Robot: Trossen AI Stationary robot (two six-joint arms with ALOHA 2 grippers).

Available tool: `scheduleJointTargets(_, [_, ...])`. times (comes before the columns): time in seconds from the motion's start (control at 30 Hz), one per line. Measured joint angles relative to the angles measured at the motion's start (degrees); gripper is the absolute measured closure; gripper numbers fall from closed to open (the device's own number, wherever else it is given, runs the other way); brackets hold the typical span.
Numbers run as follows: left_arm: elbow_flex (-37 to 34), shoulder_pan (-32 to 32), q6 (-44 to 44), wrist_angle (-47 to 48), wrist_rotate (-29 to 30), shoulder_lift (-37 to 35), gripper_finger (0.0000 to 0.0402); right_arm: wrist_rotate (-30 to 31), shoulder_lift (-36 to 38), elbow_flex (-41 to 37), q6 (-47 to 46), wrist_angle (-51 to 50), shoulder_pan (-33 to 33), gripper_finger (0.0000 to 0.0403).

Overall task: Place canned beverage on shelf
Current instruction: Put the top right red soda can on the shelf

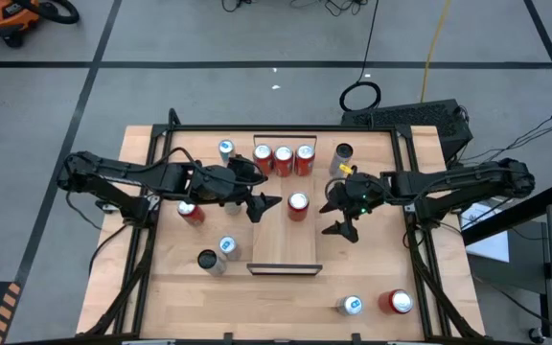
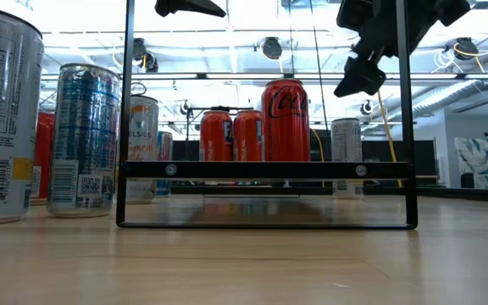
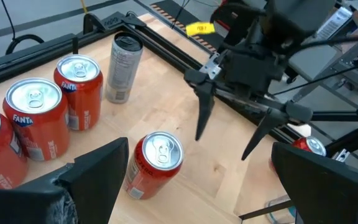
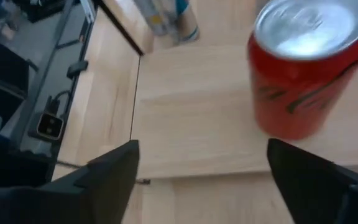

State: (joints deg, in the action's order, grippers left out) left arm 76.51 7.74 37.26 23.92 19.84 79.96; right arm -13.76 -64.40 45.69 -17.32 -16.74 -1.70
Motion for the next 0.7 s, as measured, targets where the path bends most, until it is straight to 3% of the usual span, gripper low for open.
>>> scheduleJointTargets(0.3, [0.00,0.01,0.29,1.10,-0.02,0.00,0.0004,0.26,-5.60,0.00,-0.96,4.17,-3.26,0.0237])
scheduleJointTargets(0.5, [0.00,0.64,2.87,1.19,-0.02,0.00,0.0004,0.24,-8.76,0.00,-2.64,12.52,-3.29,0.0335])
scheduleJointTargets(0.63, [0.00,1.27,2.91,1.33,-0.02,0.00,0.0004,0.22,-10.28,0.00,-4.17,18.00,-3.30,0.0390])
scheduleJointTargets(0.7, [0.00,1.43,2.93,1.67,-0.02,0.00,0.0004,0.28,-10.63,0.00,-4.33,19.84,-3.56,0.0398])
